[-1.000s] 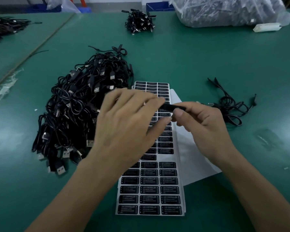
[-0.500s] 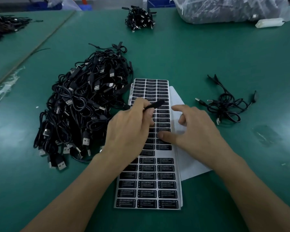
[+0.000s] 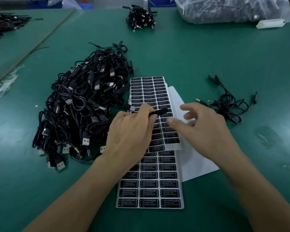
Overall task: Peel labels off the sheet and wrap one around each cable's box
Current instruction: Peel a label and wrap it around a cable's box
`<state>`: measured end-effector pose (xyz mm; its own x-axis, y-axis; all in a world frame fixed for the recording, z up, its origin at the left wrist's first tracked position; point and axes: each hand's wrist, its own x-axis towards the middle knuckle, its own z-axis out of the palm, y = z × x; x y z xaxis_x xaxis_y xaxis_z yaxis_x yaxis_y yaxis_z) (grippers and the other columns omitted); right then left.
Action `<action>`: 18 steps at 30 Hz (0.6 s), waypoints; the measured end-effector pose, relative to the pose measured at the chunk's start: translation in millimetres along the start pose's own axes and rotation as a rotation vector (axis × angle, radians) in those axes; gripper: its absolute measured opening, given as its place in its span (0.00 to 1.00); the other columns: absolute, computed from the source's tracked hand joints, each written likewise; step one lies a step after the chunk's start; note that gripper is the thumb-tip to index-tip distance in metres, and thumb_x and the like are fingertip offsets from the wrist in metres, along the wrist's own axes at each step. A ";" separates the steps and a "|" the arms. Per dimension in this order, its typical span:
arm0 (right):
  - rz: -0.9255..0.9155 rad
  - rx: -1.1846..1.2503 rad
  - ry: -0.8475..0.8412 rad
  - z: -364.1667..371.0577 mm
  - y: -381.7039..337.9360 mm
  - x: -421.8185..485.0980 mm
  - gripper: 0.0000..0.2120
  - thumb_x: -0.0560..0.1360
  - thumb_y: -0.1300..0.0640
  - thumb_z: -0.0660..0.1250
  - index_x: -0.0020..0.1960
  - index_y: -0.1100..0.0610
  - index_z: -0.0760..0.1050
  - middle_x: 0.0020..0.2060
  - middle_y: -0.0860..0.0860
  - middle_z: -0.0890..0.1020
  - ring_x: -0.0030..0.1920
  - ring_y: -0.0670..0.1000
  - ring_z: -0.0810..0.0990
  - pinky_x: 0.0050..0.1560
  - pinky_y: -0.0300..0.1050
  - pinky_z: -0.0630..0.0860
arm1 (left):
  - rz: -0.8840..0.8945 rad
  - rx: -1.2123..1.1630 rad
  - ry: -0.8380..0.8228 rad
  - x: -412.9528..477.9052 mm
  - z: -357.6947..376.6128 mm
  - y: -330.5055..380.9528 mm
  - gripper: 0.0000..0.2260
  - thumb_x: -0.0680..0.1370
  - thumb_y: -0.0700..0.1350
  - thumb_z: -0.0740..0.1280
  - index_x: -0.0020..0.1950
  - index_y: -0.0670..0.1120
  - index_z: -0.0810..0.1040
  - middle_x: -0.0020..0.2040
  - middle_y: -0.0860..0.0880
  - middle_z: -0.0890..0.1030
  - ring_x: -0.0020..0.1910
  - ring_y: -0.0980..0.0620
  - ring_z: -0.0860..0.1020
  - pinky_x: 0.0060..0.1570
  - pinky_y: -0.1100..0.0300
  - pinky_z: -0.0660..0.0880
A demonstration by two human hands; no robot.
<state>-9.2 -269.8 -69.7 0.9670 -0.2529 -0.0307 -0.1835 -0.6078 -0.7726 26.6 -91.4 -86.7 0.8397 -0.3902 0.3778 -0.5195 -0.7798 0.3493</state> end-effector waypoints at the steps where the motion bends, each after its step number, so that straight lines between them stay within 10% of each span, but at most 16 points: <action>1: 0.047 0.168 -0.027 -2.8 -4.1 -0.3 0.28 0.69 0.35 0.72 0.65 0.44 0.74 0.55 0.44 0.78 0.54 0.45 0.80 0.55 0.47 0.78 | -0.007 0.003 0.016 -0.6 -0.7 0.2 0.12 0.84 0.50 0.52 0.54 0.46 0.72 0.26 0.56 0.70 0.23 0.56 0.66 0.36 0.58 0.64; 6: 0.253 0.720 -0.127 -13.6 -14.6 2.4 0.18 0.74 0.52 0.74 0.62 0.47 0.74 0.59 0.51 0.78 0.57 0.53 0.81 0.44 0.50 0.85 | -0.054 -0.040 -0.006 -0.8 -2.3 0.4 0.13 0.83 0.52 0.50 0.55 0.47 0.70 0.29 0.52 0.77 0.25 0.47 0.74 0.31 0.64 0.56; 9: 0.324 0.887 -0.215 -14.2 -12.7 4.7 0.21 0.75 0.60 0.73 0.65 0.53 0.71 0.46 0.52 0.87 0.43 0.51 0.86 0.36 0.45 0.82 | -0.067 -0.045 -0.005 -1.0 -2.3 1.8 0.13 0.84 0.53 0.51 0.55 0.48 0.71 0.30 0.51 0.78 0.27 0.48 0.75 0.34 0.57 0.58; 18: 0.228 0.541 -0.391 -9.5 -6.2 2.4 0.31 0.70 0.69 0.76 0.68 0.53 0.69 0.33 0.54 0.85 0.29 0.49 0.82 0.24 0.38 0.72 | -0.018 -0.185 0.112 -0.9 -9.4 2.3 0.08 0.85 0.47 0.57 0.53 0.46 0.74 0.25 0.56 0.67 0.23 0.54 0.67 0.32 0.68 0.58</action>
<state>-7.4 -273.9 -58.9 0.9262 0.0211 -0.3764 -0.3734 -0.0867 -0.9236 23.1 -88.3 -78.2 0.8319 -0.3120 0.4589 -0.5330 -0.6794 0.5043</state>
